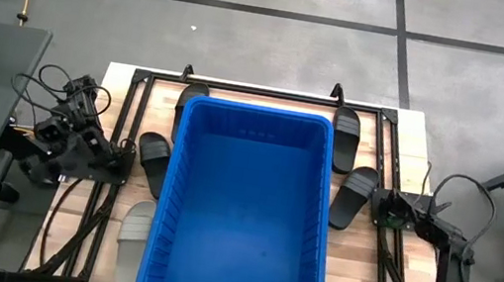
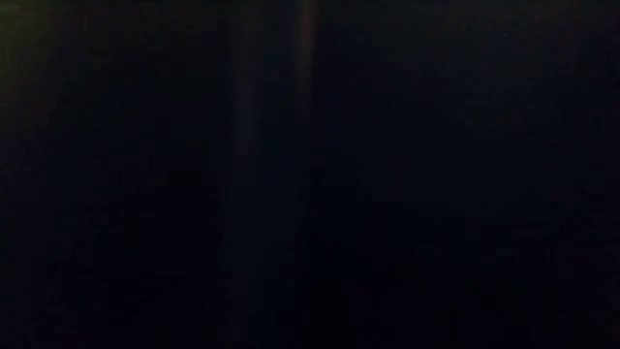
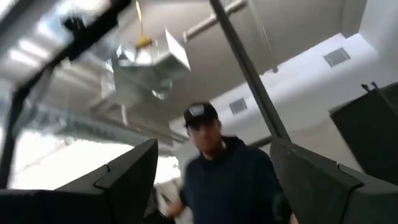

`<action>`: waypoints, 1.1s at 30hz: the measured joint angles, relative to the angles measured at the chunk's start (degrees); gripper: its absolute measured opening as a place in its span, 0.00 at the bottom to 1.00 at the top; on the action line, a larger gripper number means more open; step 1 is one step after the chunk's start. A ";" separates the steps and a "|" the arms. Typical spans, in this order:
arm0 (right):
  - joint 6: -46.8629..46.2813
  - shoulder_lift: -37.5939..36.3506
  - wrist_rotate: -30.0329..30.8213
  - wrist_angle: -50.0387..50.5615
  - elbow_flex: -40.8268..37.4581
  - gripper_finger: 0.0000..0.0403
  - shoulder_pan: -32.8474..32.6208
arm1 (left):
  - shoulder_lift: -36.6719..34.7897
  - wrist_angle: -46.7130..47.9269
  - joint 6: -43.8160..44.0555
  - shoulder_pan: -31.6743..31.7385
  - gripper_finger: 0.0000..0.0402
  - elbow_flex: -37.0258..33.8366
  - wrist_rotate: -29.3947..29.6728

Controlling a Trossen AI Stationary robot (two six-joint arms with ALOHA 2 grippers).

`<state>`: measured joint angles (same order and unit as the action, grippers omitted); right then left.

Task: Pick and place slides into bin
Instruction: Put the gray slider into the blue bin

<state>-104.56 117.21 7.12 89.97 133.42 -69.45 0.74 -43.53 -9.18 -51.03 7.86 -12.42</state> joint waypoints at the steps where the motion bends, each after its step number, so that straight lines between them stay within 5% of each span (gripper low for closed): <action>1: -0.01 0.00 2.24 0.06 0.85 0.00 0.53 | 0.01 -1.94 -1.08 0.02 0.74 -0.01 -0.01; 7: 5.30 -1.62 7.44 0.09 1.32 0.00 4.48 | 0.11 -9.17 -9.71 0.00 0.74 0.02 2.92; 13: 11.98 -4.48 12.87 0.17 1.53 0.00 8.37 | 5.85 -8.84 -1.50 0.00 0.74 1.16 33.89; 16: 12.07 -5.74 12.19 0.11 1.53 0.00 8.72 | 8.40 -9.48 0.62 0.01 0.74 4.38 41.37; 24: 16.06 -9.82 25.40 -2.80 1.60 0.00 11.76 | 16.44 -6.14 5.33 0.00 0.74 12.37 47.90; 29: 26.82 -9.60 22.07 -7.86 1.51 0.00 18.85 | 21.22 -5.73 2.35 0.00 0.74 16.10 40.55; 33: 34.02 -9.03 17.32 -8.48 1.51 0.00 24.40 | 24.56 -6.25 -2.00 0.02 0.74 18.23 40.68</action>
<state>-70.54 108.18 24.44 81.49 134.93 -45.05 25.31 -49.78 -11.18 -51.00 26.09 28.26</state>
